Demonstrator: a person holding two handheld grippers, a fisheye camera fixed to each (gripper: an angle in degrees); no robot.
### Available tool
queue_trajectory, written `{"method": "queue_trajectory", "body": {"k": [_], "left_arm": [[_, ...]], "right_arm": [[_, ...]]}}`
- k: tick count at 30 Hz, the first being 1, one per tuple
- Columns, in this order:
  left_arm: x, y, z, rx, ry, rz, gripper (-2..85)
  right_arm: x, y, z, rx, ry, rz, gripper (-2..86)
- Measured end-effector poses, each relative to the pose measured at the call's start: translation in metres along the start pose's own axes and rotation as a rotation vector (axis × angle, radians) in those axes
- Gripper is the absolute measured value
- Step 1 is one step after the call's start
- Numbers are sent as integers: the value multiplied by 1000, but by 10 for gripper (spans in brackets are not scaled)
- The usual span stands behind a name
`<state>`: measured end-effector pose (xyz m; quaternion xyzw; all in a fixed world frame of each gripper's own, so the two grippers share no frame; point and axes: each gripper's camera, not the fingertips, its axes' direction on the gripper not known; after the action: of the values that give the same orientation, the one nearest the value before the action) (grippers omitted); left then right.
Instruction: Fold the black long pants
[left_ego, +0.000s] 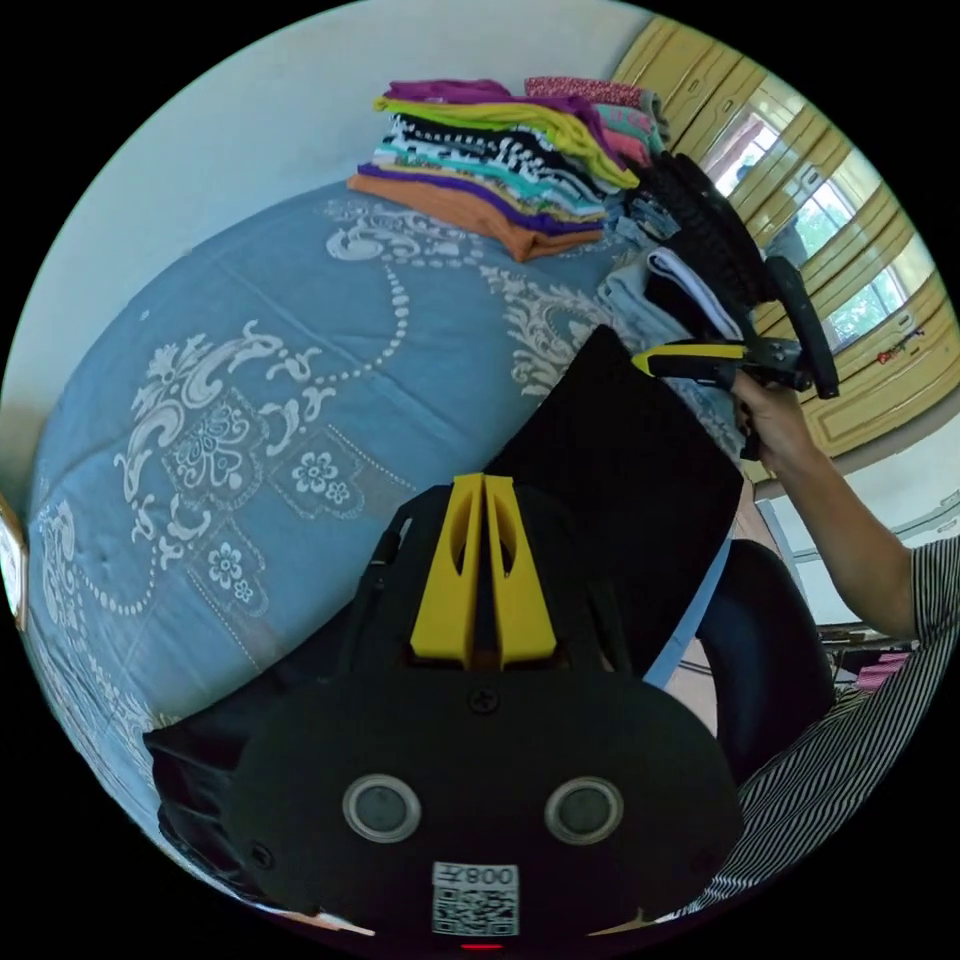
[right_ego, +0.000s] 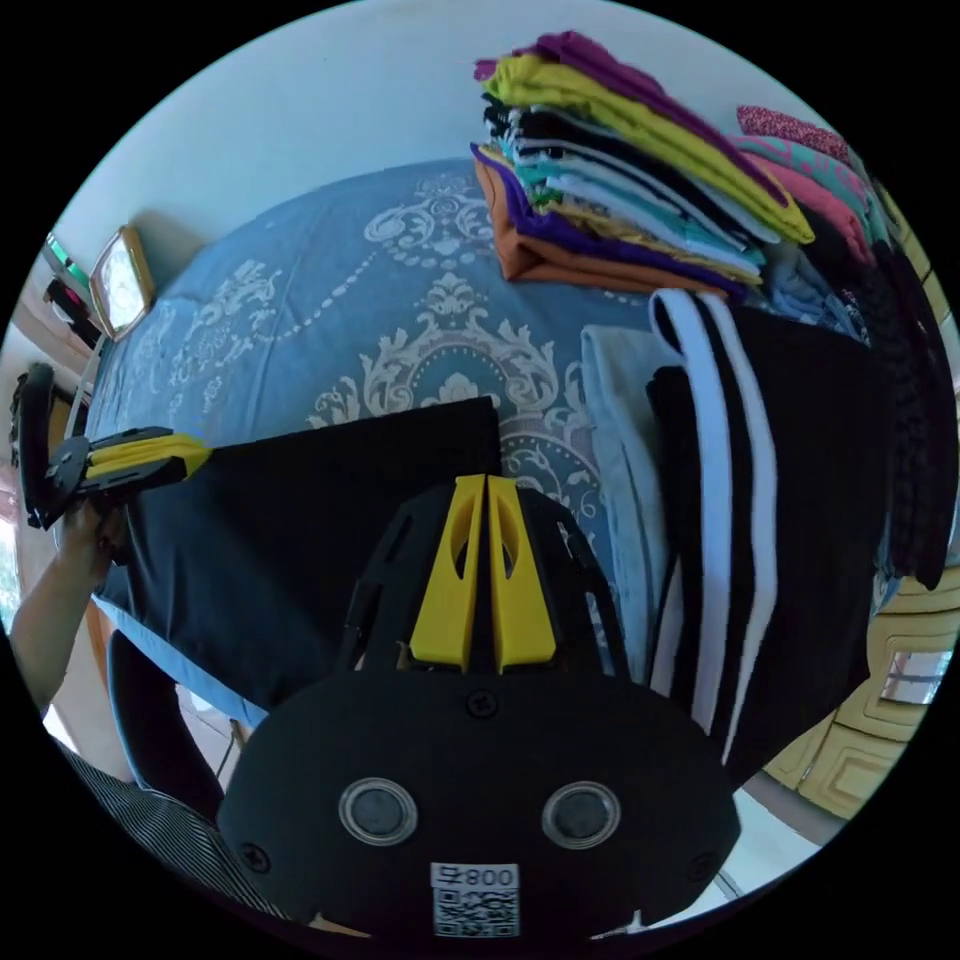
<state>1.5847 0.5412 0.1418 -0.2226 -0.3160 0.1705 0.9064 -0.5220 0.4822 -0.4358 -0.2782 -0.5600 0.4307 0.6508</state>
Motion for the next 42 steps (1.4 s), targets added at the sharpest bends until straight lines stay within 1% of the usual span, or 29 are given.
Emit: {"method": "queue_trajectory", "body": {"k": [2, 5, 8, 11, 14, 17, 18, 19, 20, 22, 24, 26, 27, 29, 30, 32, 35, 36, 38, 39, 42], "left_arm": [[4, -1, 1, -50, -4, -17, 1], [11, -3, -20, -22, 26, -59, 2], [24, 3, -57, 70, 18, -72, 2], [35, 16, -86, 107, -12, -105, 2], [42, 26, -99, 78, -41, -150, 2], [48, 23, -93, -42, -80, -174, 2], [51, 21, -100, -10, -57, -177, 2], [55, 17, -107, -36, -45, -195, 2], [59, 14, -112, -36, -52, -197, 2], [80, 10, -136, 26, -62, -156, 1], [95, 7, -145, 28, -37, -132, 1], [108, 4, -143, -26, -27, -111, 2], [116, 2, -136, -93, -26, -100, 2], [126, -1, -140, -90, -49, -86, 2], [131, -7, -144, -133, -46, -102, 2], [143, -14, -159, -108, -27, -87, 3], [165, -26, -180, -82, 3, -58, 5], [177, -31, -186, -71, 43, -49, 7], [200, -38, -191, -57, 137, -2, 12], [222, -44, -191, -65, 183, 58, 18], [279, -58, -187, -111, 209, 219, 36]], "right_arm": [[8, 5, -2, 26, -13, 14, 4], [25, 14, -10, 38, -25, 34, 3], [40, 31, -28, 80, 28, 53, 2], [47, 57, -45, 110, -59, 31, 2], [43, 86, -50, 83, -89, -8, 1], [39, 109, -36, 7, -126, -51, 1], [41, 115, -27, -49, -128, -52, 1], [43, 118, -26, -66, -135, -46, 1], [47, 125, -34, -39, -154, -39, 1], [52, 138, -50, -2, -181, -42, 1], [56, 161, -63, 17, -202, -54, 1], [59, 176, -54, -40, -180, -59, 1], [63, 186, -44, -77, -167, -48, 1], [76, 195, -49, -36, -226, -1, 1], [83, 197, -53, -55, -253, 16, 1], [90, 206, -66, -15, -246, 25, 1], [101, 225, -77, -19, -226, 32, 2], [107, 234, -81, -15, -237, 49, 3], [117, 247, -87, -1, -250, 81, 4], [124, 256, -92, 14, -245, 102, 6], [139, 271, -100, 25, -214, 156, 16]]}}
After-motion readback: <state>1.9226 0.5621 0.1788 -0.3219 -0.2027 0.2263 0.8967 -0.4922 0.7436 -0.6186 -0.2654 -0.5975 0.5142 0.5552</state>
